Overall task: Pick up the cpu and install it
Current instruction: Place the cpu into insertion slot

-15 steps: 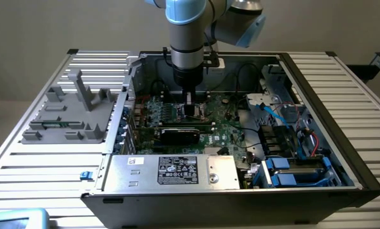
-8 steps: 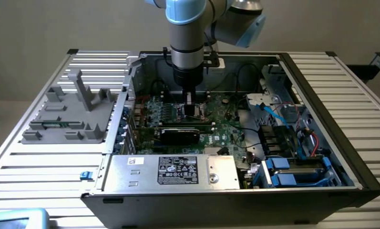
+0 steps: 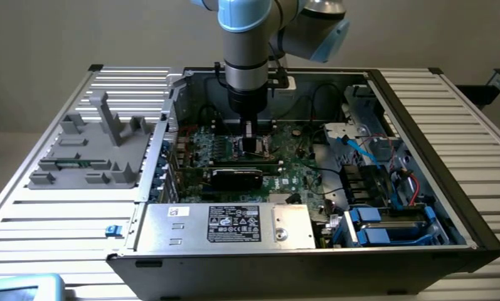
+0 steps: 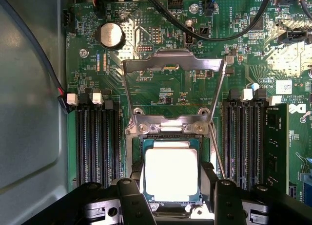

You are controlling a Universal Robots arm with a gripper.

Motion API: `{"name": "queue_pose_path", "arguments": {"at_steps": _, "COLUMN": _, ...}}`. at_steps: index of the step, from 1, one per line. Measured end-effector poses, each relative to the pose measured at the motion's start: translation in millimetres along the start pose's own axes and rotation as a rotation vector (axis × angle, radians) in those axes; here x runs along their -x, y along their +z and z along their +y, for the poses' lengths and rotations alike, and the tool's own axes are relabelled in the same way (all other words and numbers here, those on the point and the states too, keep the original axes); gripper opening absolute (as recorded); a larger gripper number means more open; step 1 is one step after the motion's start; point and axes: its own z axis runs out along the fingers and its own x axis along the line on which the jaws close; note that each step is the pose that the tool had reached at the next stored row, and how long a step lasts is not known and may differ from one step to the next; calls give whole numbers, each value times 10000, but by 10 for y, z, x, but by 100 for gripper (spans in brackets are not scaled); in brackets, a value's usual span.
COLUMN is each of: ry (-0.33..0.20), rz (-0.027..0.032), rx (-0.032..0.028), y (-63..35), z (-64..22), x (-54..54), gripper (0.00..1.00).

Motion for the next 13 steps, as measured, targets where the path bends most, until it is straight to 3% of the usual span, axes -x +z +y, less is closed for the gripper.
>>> {"name": "queue_pose_path", "arguments": {"at_steps": 3, "ry": 0, "rz": 0, "rx": 0, "y": 0, "z": 0, "x": 0, "gripper": 56}}
{"name": "queue_pose_path", "arguments": {"at_steps": 4, "ry": 0, "rz": 0, "rx": 0, "y": 0, "z": 0, "x": 0, "gripper": 62}}
{"name": "queue_pose_path", "arguments": {"at_steps": 10, "ry": 0, "rz": 1, "rx": 1, "y": 0, "z": 0, "x": -1, "gripper": 62}}
{"name": "queue_pose_path", "arguments": {"at_steps": 13, "ry": 2, "rz": 42, "rx": 7, "y": 1, "z": 0, "x": -4, "gripper": 62}}
